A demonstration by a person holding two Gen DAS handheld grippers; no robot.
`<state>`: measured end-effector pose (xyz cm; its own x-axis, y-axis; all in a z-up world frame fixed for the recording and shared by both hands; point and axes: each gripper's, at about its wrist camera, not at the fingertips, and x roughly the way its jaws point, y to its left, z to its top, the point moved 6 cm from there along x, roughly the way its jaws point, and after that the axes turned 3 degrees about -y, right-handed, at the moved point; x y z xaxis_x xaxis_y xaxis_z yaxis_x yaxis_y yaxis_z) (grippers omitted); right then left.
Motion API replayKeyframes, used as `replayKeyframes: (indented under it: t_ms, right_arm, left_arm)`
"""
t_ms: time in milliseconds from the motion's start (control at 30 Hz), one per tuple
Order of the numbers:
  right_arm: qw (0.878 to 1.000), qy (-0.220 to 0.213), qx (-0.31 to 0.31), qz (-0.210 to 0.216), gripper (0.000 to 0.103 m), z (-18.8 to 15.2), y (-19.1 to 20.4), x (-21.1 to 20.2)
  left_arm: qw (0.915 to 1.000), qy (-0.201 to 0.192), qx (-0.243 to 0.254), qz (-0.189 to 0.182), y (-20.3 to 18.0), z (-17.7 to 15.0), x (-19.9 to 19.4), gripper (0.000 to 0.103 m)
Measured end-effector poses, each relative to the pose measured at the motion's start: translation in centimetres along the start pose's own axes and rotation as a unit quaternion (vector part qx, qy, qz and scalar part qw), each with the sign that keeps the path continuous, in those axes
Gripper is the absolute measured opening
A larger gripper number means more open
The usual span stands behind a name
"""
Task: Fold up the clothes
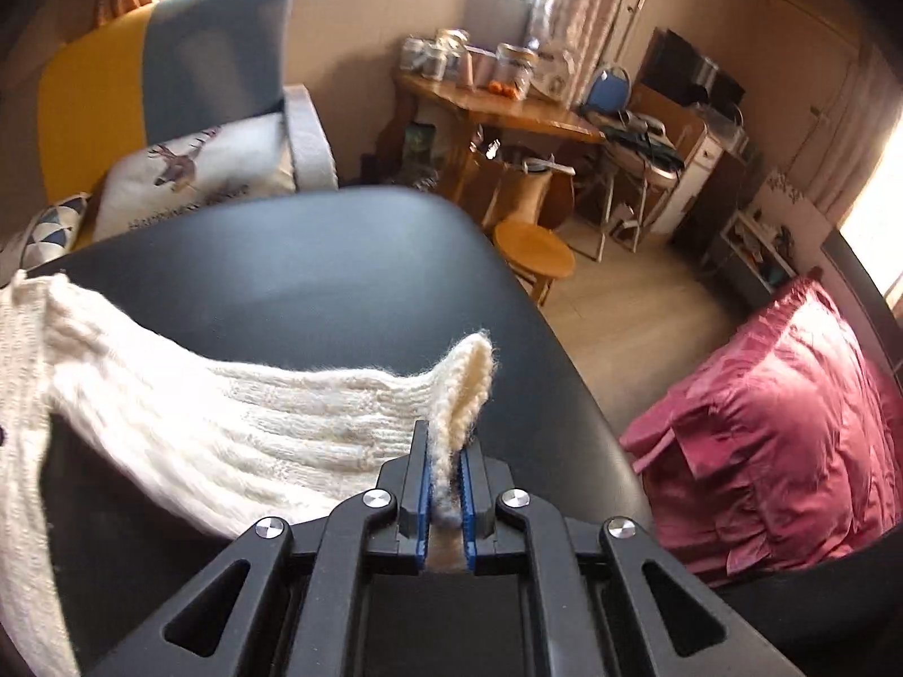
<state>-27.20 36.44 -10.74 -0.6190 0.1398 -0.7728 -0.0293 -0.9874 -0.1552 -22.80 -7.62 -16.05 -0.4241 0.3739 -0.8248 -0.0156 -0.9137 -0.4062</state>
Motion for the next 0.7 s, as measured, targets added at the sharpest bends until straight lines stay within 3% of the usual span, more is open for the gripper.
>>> replayKeyframes:
  t_ms: [100, 300, 433, 700]
  right_arm:
    - [1.000, 0.000, 0.012, 0.006, 0.007, -0.4, -0.8, 1.1]
    - [0.999, -0.040, 0.028, 0.010, 0.007, 0.6, -2.3, 0.6]
    - [0.998, -0.062, 0.020, -0.018, 0.007, 1.8, -2.9, 0.5]
    - [0.999, -0.007, 0.016, -0.042, 0.007, -0.6, -3.5, 5.1]
  left_arm:
    - [0.9992, -0.012, -0.027, -0.027, 0.3, 2.1, -1.0, 0.076]
    - [0.9983, -0.033, 0.048, -0.009, -1.5, 6.0, -0.4, 0.076]
    - [0.9938, -0.047, 0.101, 0.003, -2.8, 8.7, 0.2, 0.073]
    - [0.9855, -0.003, 0.170, 0.000, -4.7, 9.0, 5.9, 0.066]
